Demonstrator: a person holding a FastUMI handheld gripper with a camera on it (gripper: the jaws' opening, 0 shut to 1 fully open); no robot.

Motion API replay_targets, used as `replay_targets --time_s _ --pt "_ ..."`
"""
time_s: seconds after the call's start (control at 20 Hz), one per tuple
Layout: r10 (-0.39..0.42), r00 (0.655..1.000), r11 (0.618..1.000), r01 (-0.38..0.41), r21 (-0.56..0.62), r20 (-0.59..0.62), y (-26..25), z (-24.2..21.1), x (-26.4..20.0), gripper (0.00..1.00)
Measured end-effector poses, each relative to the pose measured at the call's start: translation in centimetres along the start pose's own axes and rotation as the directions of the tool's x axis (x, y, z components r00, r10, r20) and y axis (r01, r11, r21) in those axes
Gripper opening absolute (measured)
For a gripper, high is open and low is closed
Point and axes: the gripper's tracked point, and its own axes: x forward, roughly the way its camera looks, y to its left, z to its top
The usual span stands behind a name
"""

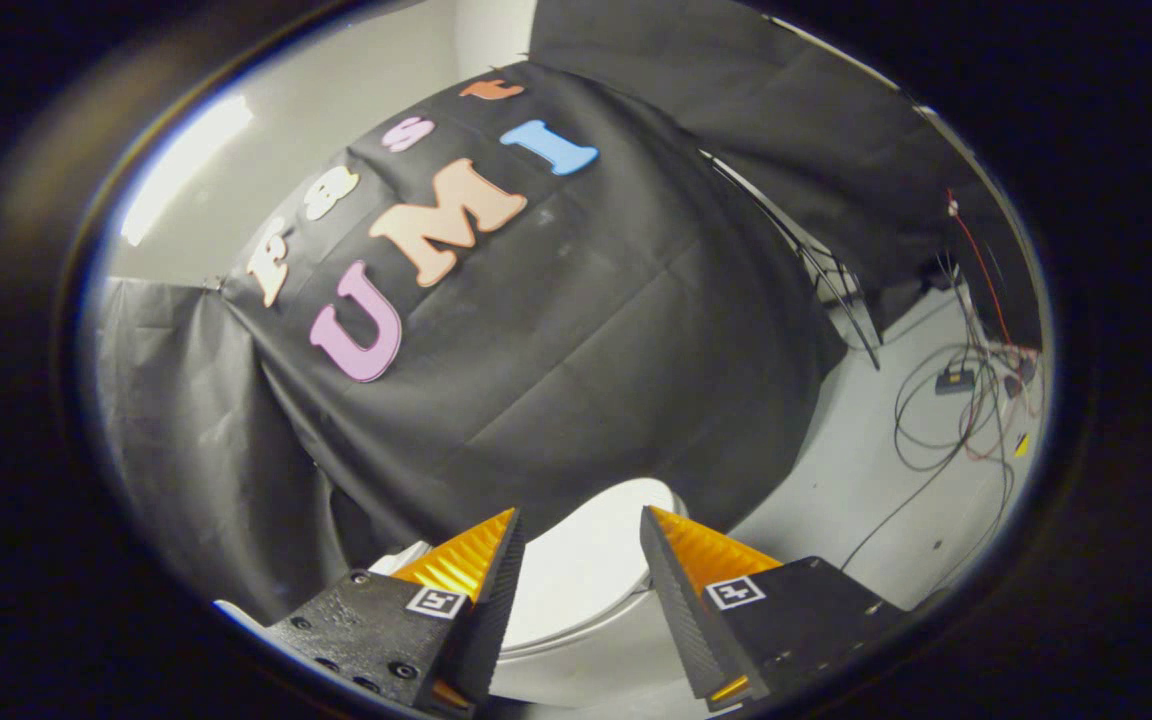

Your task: Open the toilet lid.

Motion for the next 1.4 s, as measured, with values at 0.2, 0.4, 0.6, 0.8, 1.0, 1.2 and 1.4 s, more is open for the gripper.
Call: replay_targets --time_s 0.2,0.4,0.6,0.8,1.0,1.2,1.4 --pt "-0.059 0.996 0.992 0.067 0.11 -0.073 -1.5 -3.4 3.4 0.7" --pt "-0.159 0.98 0.957 0.182 0.226 -0.118 -4.4 -6.5 5.7 0.67" --pt "-0.176 0.978 0.903 0.207 0.376 -0.116 -6.1 -7.9 7.4 0.67" --pt "-0.189 0.976 0.854 0.216 0.474 -0.105 -8.0 -7.9 9.2 0.67" --pt "-0.18 0.981 0.793 0.188 0.58 -0.071 -9.8 -7.2 10.6 0.61" --pt "-0.127 0.991 0.741 0.065 0.669 0.044 -9.5 -4.5 11.4 0.56" --pt "-0.138 0.99 0.684 0.094 0.723 0.002 -10.3 -5.4 12.0 0.22"
